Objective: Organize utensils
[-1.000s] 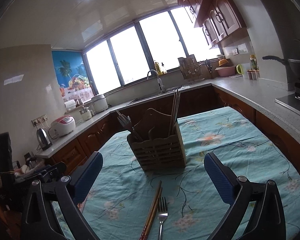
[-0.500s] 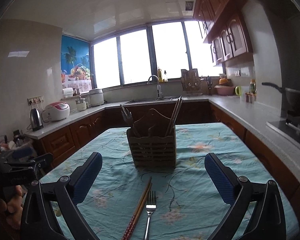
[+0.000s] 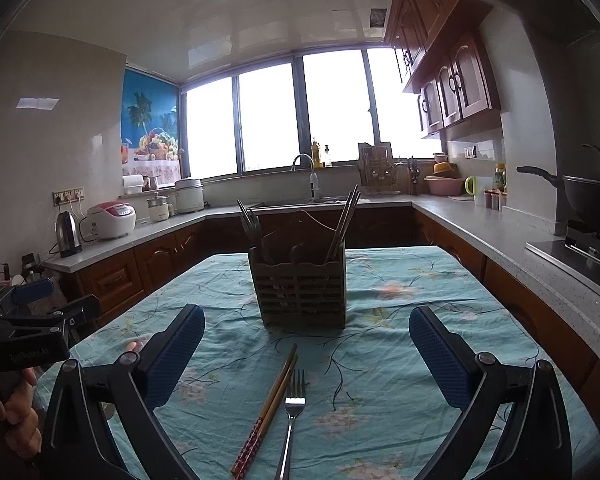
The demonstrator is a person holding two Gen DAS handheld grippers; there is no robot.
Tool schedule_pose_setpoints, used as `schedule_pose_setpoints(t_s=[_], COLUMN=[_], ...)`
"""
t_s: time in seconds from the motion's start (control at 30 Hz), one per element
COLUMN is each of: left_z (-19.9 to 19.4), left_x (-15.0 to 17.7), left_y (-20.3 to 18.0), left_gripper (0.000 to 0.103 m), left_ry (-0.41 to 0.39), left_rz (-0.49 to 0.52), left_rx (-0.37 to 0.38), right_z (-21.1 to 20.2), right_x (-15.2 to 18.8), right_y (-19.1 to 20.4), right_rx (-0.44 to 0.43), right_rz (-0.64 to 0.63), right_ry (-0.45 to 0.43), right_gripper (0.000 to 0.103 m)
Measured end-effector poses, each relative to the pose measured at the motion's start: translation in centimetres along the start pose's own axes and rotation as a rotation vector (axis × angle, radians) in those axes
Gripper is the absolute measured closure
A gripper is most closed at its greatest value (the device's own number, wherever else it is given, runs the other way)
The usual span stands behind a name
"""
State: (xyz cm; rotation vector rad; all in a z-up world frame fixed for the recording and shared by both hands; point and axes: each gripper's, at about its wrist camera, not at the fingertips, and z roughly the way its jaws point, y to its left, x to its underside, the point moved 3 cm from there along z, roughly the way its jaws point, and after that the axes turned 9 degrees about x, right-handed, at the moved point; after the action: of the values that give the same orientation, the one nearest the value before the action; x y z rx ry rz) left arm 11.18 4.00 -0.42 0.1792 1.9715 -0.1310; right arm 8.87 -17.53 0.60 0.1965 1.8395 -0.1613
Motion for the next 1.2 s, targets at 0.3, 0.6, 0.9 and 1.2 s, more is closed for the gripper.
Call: schedule_pose_setpoints(t_s=[0.3, 0.6, 0.9, 1.2], left_z=[0.5, 0.44, 0.35, 0.28], left_x=[0.09, 0.18, 0.24, 0.3], left_y=[0.01, -0.06, -0.01, -0.15], left_gripper=[0.001, 0.001, 0.001, 0.001], left_ry=[0.013, 0.008, 0.007, 0.004], left_rz=[0.001, -0.003, -0.01, -0.007], left_rx=[-0.011, -0.006, -0.008, -0.006], right_z=[0.38, 0.54, 0.66, 0.71], right_x=[0.85, 0.86, 0.75, 0.77], right_y=[0.04, 0.05, 0.35, 0.4], right_rx=[-0.003, -0.008, -0.017, -0.018], right_rz=[-0.005, -0.007, -0.016, -0.017], right_ry=[0.024, 0.02, 0.017, 0.018], right_gripper=[0.0, 0.0, 0.0, 0.0])
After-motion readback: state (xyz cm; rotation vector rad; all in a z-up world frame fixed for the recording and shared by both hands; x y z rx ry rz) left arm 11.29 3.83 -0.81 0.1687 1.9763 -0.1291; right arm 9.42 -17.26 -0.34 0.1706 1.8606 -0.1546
